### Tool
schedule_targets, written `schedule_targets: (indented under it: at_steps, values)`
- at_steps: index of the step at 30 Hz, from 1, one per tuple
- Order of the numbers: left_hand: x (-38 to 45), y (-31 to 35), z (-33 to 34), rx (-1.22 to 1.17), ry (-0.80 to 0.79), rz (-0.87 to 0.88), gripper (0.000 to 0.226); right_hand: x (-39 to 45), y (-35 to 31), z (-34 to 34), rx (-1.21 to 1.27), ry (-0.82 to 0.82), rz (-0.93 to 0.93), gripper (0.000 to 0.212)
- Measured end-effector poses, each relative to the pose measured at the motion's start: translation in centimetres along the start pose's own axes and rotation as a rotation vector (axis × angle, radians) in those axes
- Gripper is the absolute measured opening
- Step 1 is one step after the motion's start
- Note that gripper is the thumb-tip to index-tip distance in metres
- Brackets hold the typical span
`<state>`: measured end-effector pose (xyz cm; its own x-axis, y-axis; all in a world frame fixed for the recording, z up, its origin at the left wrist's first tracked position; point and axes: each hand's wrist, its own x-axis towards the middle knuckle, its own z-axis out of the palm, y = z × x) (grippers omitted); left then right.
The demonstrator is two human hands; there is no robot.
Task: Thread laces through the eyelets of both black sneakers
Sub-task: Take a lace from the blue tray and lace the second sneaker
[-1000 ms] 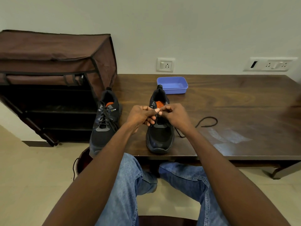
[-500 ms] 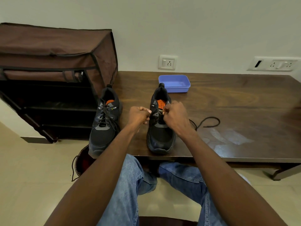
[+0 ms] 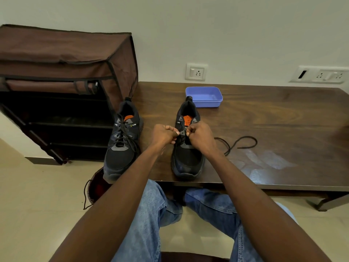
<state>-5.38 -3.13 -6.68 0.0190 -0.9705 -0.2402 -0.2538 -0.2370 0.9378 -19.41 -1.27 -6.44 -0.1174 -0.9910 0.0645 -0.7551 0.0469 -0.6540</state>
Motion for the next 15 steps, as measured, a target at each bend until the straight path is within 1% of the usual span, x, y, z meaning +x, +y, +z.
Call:
schedule_targets:
  at_steps: [3,5,6,9,11,15]
  values:
    - [0.0,0.0,0.0,0.005,-0.006,0.0,0.003,-0.2,-0.4,0.0,-0.118,0.027,-0.024,0.028]
    - [-0.1,0.0,0.0,0.006,-0.001,-0.001,0.008,-0.3,-0.6,0.1,-0.155,0.018,-0.046,0.031]
    - [-0.1,0.0,0.1,0.003,0.001,-0.004,0.01,-0.2,-0.6,0.0,-0.108,-0.011,-0.028,0.03]
    - [-0.1,0.0,0.0,-0.009,0.002,-0.022,0.008,0.1,-0.1,-0.6,0.195,-0.142,0.1,0.027]
    - [-0.1,0.0,0.0,-0.015,-0.001,-0.028,0.006,0.2,0.2,-1.0,0.341,-0.205,0.165,0.018]
    - [-0.1,0.1,-0.1,-0.009,-0.001,-0.029,0.005,0.4,0.6,-1.3,0.502,-0.242,0.269,0.014]
